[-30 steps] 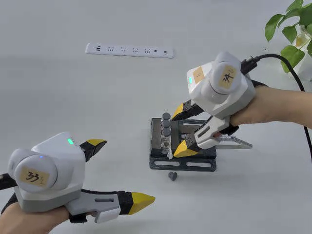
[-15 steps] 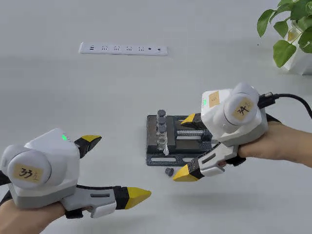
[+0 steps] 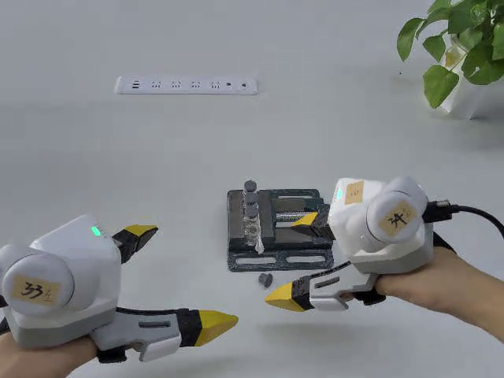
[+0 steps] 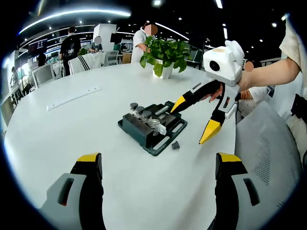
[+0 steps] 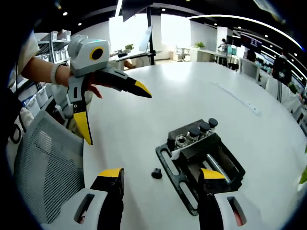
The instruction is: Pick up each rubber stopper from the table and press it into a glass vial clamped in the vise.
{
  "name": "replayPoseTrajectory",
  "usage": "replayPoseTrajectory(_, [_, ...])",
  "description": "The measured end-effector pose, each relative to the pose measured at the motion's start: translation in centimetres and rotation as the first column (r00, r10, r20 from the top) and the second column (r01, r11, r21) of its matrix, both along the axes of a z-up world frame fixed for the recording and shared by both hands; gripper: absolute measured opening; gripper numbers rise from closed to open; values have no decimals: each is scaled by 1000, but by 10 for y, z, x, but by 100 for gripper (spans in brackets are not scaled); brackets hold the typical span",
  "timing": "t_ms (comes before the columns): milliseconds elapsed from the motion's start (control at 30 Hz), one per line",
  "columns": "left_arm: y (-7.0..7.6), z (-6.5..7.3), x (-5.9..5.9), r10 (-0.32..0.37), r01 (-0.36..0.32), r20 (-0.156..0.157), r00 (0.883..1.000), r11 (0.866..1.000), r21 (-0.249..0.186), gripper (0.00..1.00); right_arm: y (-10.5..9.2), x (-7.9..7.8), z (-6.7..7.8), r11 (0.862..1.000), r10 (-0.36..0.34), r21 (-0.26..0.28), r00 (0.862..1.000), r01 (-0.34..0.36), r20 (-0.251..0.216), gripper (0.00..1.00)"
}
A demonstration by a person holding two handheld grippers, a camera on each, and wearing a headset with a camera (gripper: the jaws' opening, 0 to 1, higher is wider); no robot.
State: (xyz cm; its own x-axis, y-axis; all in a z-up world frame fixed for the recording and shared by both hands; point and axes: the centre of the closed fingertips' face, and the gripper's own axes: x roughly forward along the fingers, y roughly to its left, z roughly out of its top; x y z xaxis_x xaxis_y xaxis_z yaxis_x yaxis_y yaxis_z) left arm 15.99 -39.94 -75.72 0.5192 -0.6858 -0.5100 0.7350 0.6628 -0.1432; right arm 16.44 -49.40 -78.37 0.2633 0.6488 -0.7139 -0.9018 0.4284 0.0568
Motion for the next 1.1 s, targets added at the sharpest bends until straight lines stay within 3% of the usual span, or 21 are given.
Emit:
replayPoseTrajectory(333, [-2, 2, 1, -12, 12, 3, 1000, 1000, 6, 98, 3, -11, -18, 997, -65, 32, 996, 67, -52, 45])
replayPoseTrajectory(433, [-1, 1, 0, -11, 11, 1, 1000, 1000, 10, 98, 4, -10, -24, 996, -85, 23, 996, 86, -36, 36])
replayPoseTrajectory(600, [2, 0, -1, -7, 7, -4, 1000, 1000, 13, 98, 8, -9, -32, 991, -128, 38, 991, 130, -50, 25])
replayPoseTrajectory(1100, [2, -4, -3, -2, 2, -14, 1000, 1000, 11, 97, 10, -6, -40, 986, -162, 33, 986, 164, -42, 12])
